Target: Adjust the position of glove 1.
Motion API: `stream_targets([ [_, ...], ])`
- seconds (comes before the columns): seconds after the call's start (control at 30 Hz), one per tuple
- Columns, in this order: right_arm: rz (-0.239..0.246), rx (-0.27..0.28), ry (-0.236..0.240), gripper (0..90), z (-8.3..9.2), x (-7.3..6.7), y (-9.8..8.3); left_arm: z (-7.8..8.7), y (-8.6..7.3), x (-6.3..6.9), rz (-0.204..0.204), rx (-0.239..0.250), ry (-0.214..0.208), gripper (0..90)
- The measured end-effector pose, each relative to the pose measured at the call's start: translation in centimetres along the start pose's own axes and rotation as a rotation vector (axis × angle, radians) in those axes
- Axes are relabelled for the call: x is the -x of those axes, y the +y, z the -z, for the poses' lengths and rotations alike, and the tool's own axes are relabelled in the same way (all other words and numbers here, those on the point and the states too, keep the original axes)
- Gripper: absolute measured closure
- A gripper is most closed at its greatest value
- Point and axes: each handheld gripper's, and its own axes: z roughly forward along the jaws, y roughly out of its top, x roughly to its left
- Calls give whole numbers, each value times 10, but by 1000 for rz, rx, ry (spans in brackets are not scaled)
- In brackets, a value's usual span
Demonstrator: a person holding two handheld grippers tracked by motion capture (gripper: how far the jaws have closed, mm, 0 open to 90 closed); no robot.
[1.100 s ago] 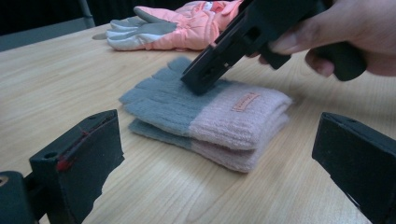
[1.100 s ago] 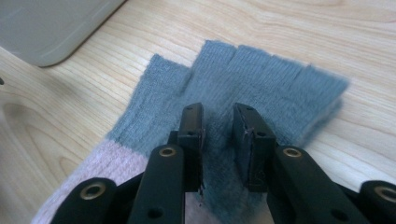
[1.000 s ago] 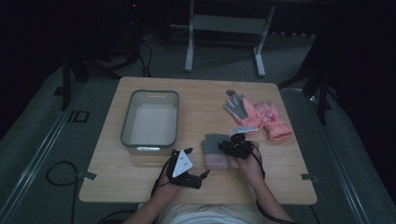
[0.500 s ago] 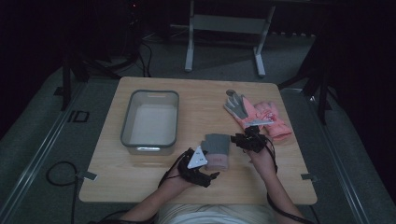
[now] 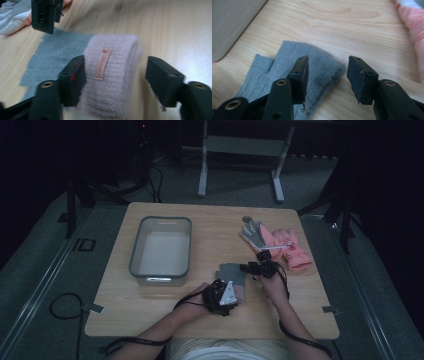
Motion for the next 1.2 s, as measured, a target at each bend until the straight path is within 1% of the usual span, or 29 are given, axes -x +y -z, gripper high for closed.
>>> stream_targets([
  [0.03, 0, -6, -3, 503, -3, 0, 0, -1, 0, 1, -6, -2, 9, 370],
  [0.07, -2, -12, -7, 496, -6, -1, -1, -1, 0, 2, -23, -11, 27, 400],
  [0.1, -7, -20, -9, 495, -8, -1, -1, -1, 0, 2, -31, -12, 32, 448],
  [0.13, -12, -26, -14, 485, -10, -1, -2, -1, -1, 2, -29, -6, 26, 466],
  [0.17, -18, -29, -26, 481, -12, -1, -3, 0, -1, 2, -29, 0, 27, 503],
  [0.2, -33, -35, -19, 480, -14, 0, -4, 1, -3, 1, -26, 5, 20, 536],
  [0.23, -48, -42, -9, 479, -16, 1, -5, 1, -4, 0, -15, 15, 13, 571],
  [0.33, -65, -40, -6, 492, -17, 0, -6, 2, -7, -7, 22, 35, -25, 641],
  [0.4, -74, -46, 16, 521, -18, -2, -6, 2, -8, -11, 34, 44, -50, 661],
  [0.5, -76, -54, 38, 523, -19, -6, -6, 2, -10, -18, 56, 50, -100, 680],
  [0.53, -90, -56, 58, 537, -20, -6, -6, 2, -11, -21, 61, 58, -118, 684],
  [0.57, -128, -60, 105, 544, -21, -4, -6, 2, -13, -23, 67, 65, -137, 687],
  [0.6, -164, -65, 163, 544, -23, -4, -7, 2, -14, -26, 75, 70, -154, 690],
  [0.63, -172, -68, 186, 560, -25, -5, -7, 2, -15, -27, 85, 78, -165, 692],
  [0.7, -152, -64, 176, 598, -26, -9, -7, 2, -15, -29, 90, 75, -176, 696],
  [0.77, -141, -61, 181, 642, -28, -12, -4, 2, -15, -30, 89, 73, -176, 698],
  [0.8, -124, -57, 166, 674, -28, -13, -3, 2, -14, -30, 92, 68, -176, 698],
  [0.87, -83, -55, 157, 697, -28, -18, 0, 2, -13, -30, 83, 61, -170, 700],
  [0.9, -53, -49, 141, 713, -28, -20, 1, 3, -13, -30, 86, 58, -168, 701],
  [0.97, 6, -31, 110, 725, -25, -27, 3, 4, -13, -30, 108, 59, -169, 703],
  [1.03, 44, -19, 80, 729, -22, -33, 3, 5, -13, -31, 125, 55, -173, 705],
  [1.1, 61, -12, 76, 732, -18, -36, 4, 7, -12, -32, 128, 50, -178, 705],
  [1.17, 53, -7, 89, 736, -15, -36, 6, 8, -11, -33, 126, 42, -169, 707],
  [1.2, 50, -2, 98, 736, -13, -36, 7, 10, -9, -33, 113, 33, -163, 709],
])
